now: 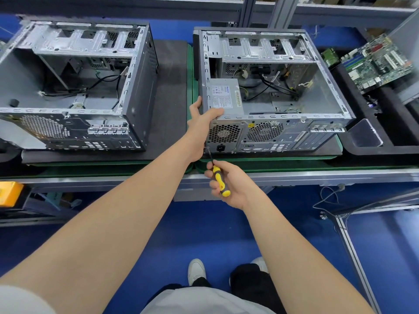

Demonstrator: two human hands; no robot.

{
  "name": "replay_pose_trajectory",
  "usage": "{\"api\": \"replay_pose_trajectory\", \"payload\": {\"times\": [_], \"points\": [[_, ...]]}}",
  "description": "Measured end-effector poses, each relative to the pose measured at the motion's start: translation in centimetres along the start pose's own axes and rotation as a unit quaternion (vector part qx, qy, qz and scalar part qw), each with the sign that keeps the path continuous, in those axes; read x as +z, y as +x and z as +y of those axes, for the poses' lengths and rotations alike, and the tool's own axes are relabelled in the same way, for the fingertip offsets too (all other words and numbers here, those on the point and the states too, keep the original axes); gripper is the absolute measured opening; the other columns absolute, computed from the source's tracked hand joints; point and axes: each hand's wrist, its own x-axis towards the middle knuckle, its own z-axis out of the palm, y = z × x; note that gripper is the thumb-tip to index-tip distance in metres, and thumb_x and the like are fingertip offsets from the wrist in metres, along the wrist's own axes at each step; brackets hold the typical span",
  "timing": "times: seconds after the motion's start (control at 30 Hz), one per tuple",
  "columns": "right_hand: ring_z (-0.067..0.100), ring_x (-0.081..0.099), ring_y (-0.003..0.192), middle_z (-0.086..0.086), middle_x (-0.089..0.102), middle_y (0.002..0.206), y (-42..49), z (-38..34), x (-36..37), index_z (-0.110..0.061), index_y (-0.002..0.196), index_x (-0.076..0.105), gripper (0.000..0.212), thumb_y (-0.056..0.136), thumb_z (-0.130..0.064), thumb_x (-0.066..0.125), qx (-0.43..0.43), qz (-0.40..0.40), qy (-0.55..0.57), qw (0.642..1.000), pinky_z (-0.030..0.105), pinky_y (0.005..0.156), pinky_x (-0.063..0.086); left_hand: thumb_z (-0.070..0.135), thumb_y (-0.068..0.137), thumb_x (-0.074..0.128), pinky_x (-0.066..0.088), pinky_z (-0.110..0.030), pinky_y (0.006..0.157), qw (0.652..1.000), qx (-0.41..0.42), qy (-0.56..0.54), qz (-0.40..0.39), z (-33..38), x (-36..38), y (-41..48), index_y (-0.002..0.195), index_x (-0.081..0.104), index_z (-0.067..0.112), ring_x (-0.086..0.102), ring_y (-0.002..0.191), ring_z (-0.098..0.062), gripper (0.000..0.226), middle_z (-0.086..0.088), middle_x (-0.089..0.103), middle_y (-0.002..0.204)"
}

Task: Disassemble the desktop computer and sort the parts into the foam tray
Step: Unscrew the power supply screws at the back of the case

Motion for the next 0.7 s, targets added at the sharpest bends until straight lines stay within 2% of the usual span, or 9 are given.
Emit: {"api": "replay_pose_trajectory", "payload": {"times": [0.1,0.2,0.3,0.4,0.47,0.53,0.6,0.63,0.7], "points": [[0.006,0.036,0.035,-0.002,0.051,0.070,0.3,0.5,0.1,-0.013,0.090,0.059,0.021,0.105,-0.025,0.052,0.028,-0.078,0.171,0.982,0.019,0.030,0.029,0.048,0.067,0.074,0.037,-0.059,0.115,1.000,0.002,-0.004,-0.003,0.0,0.0,0.1,0.148,0.027,0.046,0.050,0.134,-0.032,0.094,-0.007,0.044,0.149],[0.007,0.031,0.031,-0.005,0.041,0.059,0.9,0.8,0.3,-0.010,0.087,0.058,0.020,0.103,-0.020,0.052,0.006,-0.078,0.202,0.976,0.022,0.027,0.025,0.047,0.069,0.073,0.038,-0.058,0.114,1.000,0.008,-0.002,-0.002,-0.1,0.0,0.1,0.149,0.026,0.045,0.051,0.132,-0.031,0.093,-0.007,0.047,0.148],[0.010,0.031,0.032,-0.003,0.042,0.059,1.2,0.8,0.6,-0.011,0.086,0.057,0.028,0.109,-0.023,0.047,-0.025,-0.022,0.113,0.993,0.023,0.030,0.024,0.046,0.069,0.072,0.040,-0.057,0.113,1.000,0.014,-0.007,-0.002,-0.2,0.0,0.1,0.150,0.026,0.045,0.054,0.130,-0.030,0.093,-0.007,0.048,0.147],[0.018,0.035,0.035,0.004,0.048,0.061,1.1,1.0,0.9,-0.009,0.087,0.057,0.028,0.108,-0.022,0.043,-0.103,0.087,-0.132,0.982,0.026,0.037,0.028,0.047,0.068,0.072,0.038,-0.058,0.114,1.000,0.012,-0.010,0.001,-0.2,0.0,0.2,0.150,0.026,0.046,0.051,0.132,-0.031,0.094,-0.007,0.047,0.148],[0.023,0.044,0.037,0.009,0.052,0.064,1.0,1.3,1.1,-0.005,0.085,0.055,0.031,0.107,-0.022,0.041,-0.194,0.176,-0.357,0.897,0.031,0.038,0.036,0.048,0.067,0.072,0.037,-0.058,0.114,1.000,0.010,-0.009,-0.002,-0.2,-0.1,0.2,0.149,0.026,0.047,0.050,0.133,-0.031,0.094,-0.006,0.045,0.148],[0.026,0.051,0.048,0.010,0.053,0.068,1.1,1.6,1.4,-0.006,0.082,0.047,0.030,0.107,-0.021,0.043,-0.253,0.240,-0.528,0.775,0.038,0.044,0.039,0.048,0.067,0.073,0.038,-0.058,0.114,1.000,0.009,-0.013,-0.003,-0.2,-0.1,0.3,0.149,0.026,0.048,0.051,0.132,-0.031,0.094,-0.006,0.046,0.148],[0.028,0.050,0.060,0.009,0.057,0.074,1.6,2.2,1.9,-0.012,0.084,0.042,0.023,0.106,-0.016,0.046,-0.258,0.289,-0.643,0.660,0.038,0.054,0.036,0.047,0.067,0.073,0.041,-0.058,0.112,1.000,0.009,-0.022,-0.004,-0.2,-0.1,0.3,0.149,0.026,0.047,0.053,0.130,-0.031,0.094,-0.006,0.047,0.147],[0.029,0.050,0.064,0.009,0.060,0.078,1.8,2.5,2.1,-0.014,0.088,0.042,0.018,0.105,-0.014,0.047,-0.257,0.310,-0.674,0.619,0.036,0.057,0.034,0.047,0.068,0.073,0.042,-0.058,0.111,1.000,0.010,-0.025,-0.004,-0.2,-0.1,0.2,0.149,0.026,0.047,0.054,0.129,-0.031,0.093,-0.007,0.048,0.146],[0.029,0.053,0.066,0.010,0.065,0.082,2.2,3.0,2.3,-0.014,0.091,0.043,0.015,0.104,-0.013,0.049,-0.264,0.333,-0.684,0.593,0.035,0.057,0.032,0.047,0.068,0.073,0.042,-0.058,0.111,1.000,0.011,-0.025,-0.001,-0.1,-0.1,0.2,0.149,0.027,0.047,0.054,0.129,-0.031,0.093,-0.007,0.048,0.145]]}}
